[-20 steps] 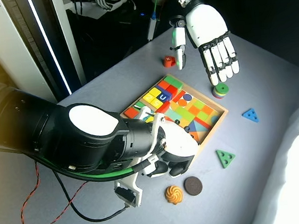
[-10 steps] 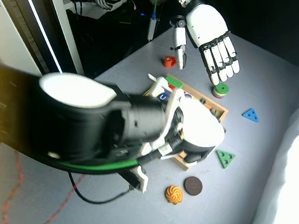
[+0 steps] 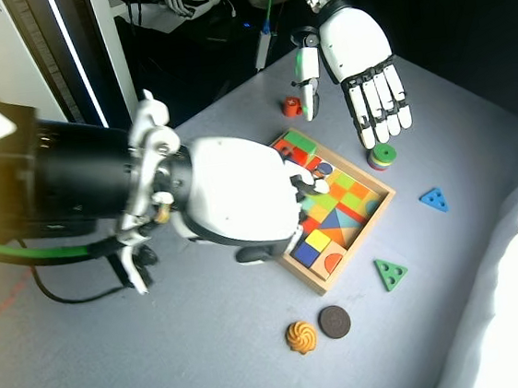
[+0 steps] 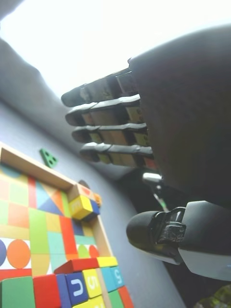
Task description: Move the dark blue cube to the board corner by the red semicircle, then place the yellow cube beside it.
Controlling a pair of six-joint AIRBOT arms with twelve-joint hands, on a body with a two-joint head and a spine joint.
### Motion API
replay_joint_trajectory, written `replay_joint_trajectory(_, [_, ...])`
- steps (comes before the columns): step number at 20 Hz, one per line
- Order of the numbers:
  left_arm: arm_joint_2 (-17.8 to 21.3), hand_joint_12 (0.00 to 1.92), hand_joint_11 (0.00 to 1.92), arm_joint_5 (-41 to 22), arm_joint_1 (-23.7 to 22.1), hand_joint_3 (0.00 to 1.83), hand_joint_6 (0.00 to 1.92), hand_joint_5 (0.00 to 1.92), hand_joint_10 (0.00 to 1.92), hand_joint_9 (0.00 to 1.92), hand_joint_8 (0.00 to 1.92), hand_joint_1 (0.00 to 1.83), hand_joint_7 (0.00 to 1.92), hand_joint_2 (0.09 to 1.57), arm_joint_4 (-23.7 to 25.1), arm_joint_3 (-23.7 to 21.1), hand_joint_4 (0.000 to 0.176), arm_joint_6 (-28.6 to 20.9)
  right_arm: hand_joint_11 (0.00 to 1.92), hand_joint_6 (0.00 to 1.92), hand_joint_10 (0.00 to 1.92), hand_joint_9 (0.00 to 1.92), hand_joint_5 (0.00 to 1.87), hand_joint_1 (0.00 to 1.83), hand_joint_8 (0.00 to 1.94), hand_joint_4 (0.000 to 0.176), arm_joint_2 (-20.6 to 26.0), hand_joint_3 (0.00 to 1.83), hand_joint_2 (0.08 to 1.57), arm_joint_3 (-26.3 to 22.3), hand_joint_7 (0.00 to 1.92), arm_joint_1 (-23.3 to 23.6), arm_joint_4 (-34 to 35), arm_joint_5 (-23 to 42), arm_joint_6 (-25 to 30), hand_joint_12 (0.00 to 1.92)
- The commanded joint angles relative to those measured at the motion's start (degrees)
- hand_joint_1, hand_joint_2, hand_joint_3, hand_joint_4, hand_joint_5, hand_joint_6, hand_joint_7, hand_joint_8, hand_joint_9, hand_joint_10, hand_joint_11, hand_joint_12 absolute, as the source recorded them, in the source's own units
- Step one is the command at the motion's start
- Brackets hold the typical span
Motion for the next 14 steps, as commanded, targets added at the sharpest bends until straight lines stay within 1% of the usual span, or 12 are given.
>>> replay_joint_trajectory(1, [0.67, 0.16, 0.0, -2.73, -0.96, 0.0, 0.0, 0.17, 0.0, 0.1, 0.0, 0.0, 0.15, 1.31, 2.76, -0.03, 0.0, 0.11, 1.12, 0.0, 1.78, 0.84, 0.17, 1.71, 1.85, 0.0, 1.34, 1.15, 0.6, -0.53, 0.94, 0.8, 2.06, 0.3, -0.43, 1.85])
replay_joint_trajectory(3, [0.59, 0.16, 0.0, -3.1, -1.41, 0.0, 0.0, 0.17, 0.0, 0.09, 0.0, 0.0, 0.14, 1.32, 2.06, -0.01, 0.0, 0.82, 1.19, 0.01, 1.85, 0.8, 0.2, 1.72, 1.89, 0.0, 2.74, 1.13, 0.63, -1.99, 0.98, 0.26, 5.07, 0.44, -2.09, 1.89])
replay_joint_trajectory(4, [0.59, 0.19, 0.0, -3.16, -1.57, 0.0, 0.0, 0.18, 0.0, 0.11, 0.0, 0.0, 0.15, 1.32, 1.81, 0.12, 0.0, 1.1, 1.16, 0.01, 1.79, 0.82, 0.19, 1.71, 1.82, 0.0, 3.25, 1.09, 0.64, -2.9, 0.99, 0.04, 5.83, 0.4, -3.55, 1.87])
replay_joint_trajectory(5, [0.59, 0.19, 0.0, -3.15, -1.71, 0.0, 0.0, 0.18, 0.0, 0.11, 0.0, 0.0, 0.15, 1.32, 1.81, 0.25, 0.0, 1.15, 1.16, 0.01, 1.79, 0.82, 0.19, 1.71, 1.82, 0.0, 3.52, 1.09, 0.64, -3.58, 0.99, 0.0, 5.85, 0.41, -4.55, 1.87])
replay_joint_trajectory(6, [0.59, 0.19, 0.0, -3.11, -1.83, 0.0, 0.0, 0.18, 0.0, 0.11, 0.0, 0.0, 0.15, 1.32, 1.81, 0.48, 0.0, 1.15, 1.2, 0.0, 1.83, 0.8, 0.19, 1.71, 1.9, 0.0, 3.96, 1.12, 0.64, -4.8, 0.98, -0.13, 5.86, 0.38, -6.61, 1.91])
replay_joint_trajectory(7, [0.62, 0.17, 0.0, -2.93, -1.87, 0.0, 0.0, 0.18, 0.0, 0.1, 0.0, 0.0, 0.14, 1.32, 1.76, 0.68, 0.0, 1.15, 1.04, 0.0, 1.75, 0.88, 0.18, 1.72, 1.81, 0.0, 4.16, 1.26, 0.53, -5.53, 0.87, -0.24, 5.9, 0.32, -7.22, 1.81])
replay_joint_trajectory(8, [0.67, 0.19, 0.0, -2.7, -2.02, 0.0, 0.0, 0.18, 0.0, 0.11, 0.0, 0.0, 0.15, 1.32, 1.75, 0.84, 0.0, 1.15, 1.13, 0.0, 1.81, 0.92, 0.17, 1.6, 1.82, 0.0, 4.23, 1.28, 0.59, -5.97, 0.83, -0.28, 6.3, 0.32, -7.24, 1.85])
replay_joint_trajectory(9, [0.69, 0.2, 0.0, -2.6, -2.15, 0.0, 0.0, 0.19, 0.0, 0.11, 0.0, 0.0, 0.15, 1.32, 1.75, 1.0, 0.0, 1.15, 1.16, 0.0, 1.79, 0.85, 0.19, 1.69, 1.83, 0.0, 4.22, 1.15, 0.61, -6.19, 0.95, -0.3, 6.95, 0.32, -7.26, 1.88])
replay_joint_trajectory(10, [0.69, 0.2, 0.0, -2.56, -2.23, 0.0, 0.0, 0.19, 0.0, 0.11, 0.0, 0.0, 0.16, 1.32, 1.73, 1.11, 0.0, 1.15, 1.16, 0.0, 1.81, 0.91, 0.19, 1.59, 1.75, 0.0, 4.2, 1.23, 0.6, -6.23, 0.86, -0.31, 7.51, 0.32, -7.27, 1.89])
replay_joint_trajectory(11, [0.69, 0.17, 0.0, -2.55, -2.28, 0.0, 0.0, 0.18, 0.0, 0.1, 0.0, 0.0, 0.15, 1.32, 1.63, 1.16, 0.0, 1.15, 1.22, 0.0, 1.9, 1.08, 0.2, 1.73, 1.87, 0.0, 4.19, 0.79, 0.8, -6.24, 0.97, -0.34, 7.85, 0.32, -7.28, 1.91])
replay_joint_trajectory(12, [0.69, 0.15, 0.0, -2.55, -2.36, 0.0, 0.0, 0.18, 0.0, 0.1, 0.0, 0.0, 0.15, 1.32, 1.55, 1.2, 0.0, 1.15, 1.17, 0.0, 1.84, 0.95, 0.19, 1.59, 1.75, 0.0, 4.19, 1.12, 0.66, -6.25, 0.84, -0.36, 7.86, 0.32, -7.3, 1.87])
replay_joint_trajectory(14, [0.69, 0.15, 0.0, -2.56, -2.5, 0.0, 0.0, 0.18, 0.0, 0.1, 0.0, 0.0, 0.14, 1.32, 1.44, 1.19, 0.0, 1.15, 1.14, 0.0, 1.77, 0.92, 0.17, 1.56, 1.77, 0.0, 4.18, 1.2, 0.63, -6.25, 0.8, -0.48, 7.86, 0.34, -7.33, 1.81])
